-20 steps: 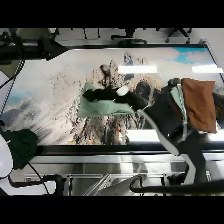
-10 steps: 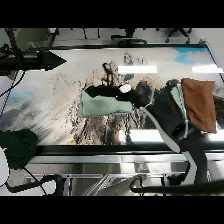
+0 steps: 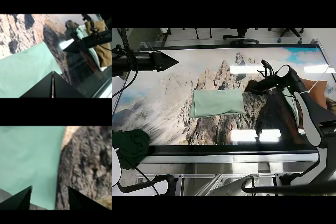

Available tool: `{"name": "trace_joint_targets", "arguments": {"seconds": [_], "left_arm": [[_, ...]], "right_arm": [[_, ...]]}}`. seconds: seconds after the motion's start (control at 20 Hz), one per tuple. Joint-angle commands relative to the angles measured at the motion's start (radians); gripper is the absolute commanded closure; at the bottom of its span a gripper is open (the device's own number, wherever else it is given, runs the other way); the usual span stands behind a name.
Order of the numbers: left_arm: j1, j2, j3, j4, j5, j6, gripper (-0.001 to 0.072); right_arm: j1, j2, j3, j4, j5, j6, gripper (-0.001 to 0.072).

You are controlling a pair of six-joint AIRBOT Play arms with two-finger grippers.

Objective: Fold the shirts.

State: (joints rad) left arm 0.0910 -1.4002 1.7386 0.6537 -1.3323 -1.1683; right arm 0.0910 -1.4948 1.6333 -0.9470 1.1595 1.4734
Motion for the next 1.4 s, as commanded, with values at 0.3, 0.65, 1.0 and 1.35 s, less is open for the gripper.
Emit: {"name": "trace_joint_targets", "arguments": {"seconds": [0.3, 0.65, 1.0, 1.35], "left_arm": [[-0.007, 0.001, 0.0, 0.0, -0.005, 0.0, 0.0678], [-0.053, 0.0, -0.001, 0.001, -0.004, 0.001, 0.0678], [-0.057, 0.0, -0.001, 0.001, -0.016, 0.001, 0.0678], [-0.057, 0.0, -0.001, 0.01, -0.041, 0.002, 0.0678]], "right_arm": [[0.011, -0.2, -0.043, 0.345, 0.02, -0.201, 0.0209], [0.045, -0.246, -0.037, 0.522, -0.018, -0.315, 0.0693], [-0.209, 0.013, 0.103, 0.528, -0.002, -0.229, 0.0694], [-0.595, 0.235, 0.13, 0.52, -0.006, -0.122, 0.0694]]}}
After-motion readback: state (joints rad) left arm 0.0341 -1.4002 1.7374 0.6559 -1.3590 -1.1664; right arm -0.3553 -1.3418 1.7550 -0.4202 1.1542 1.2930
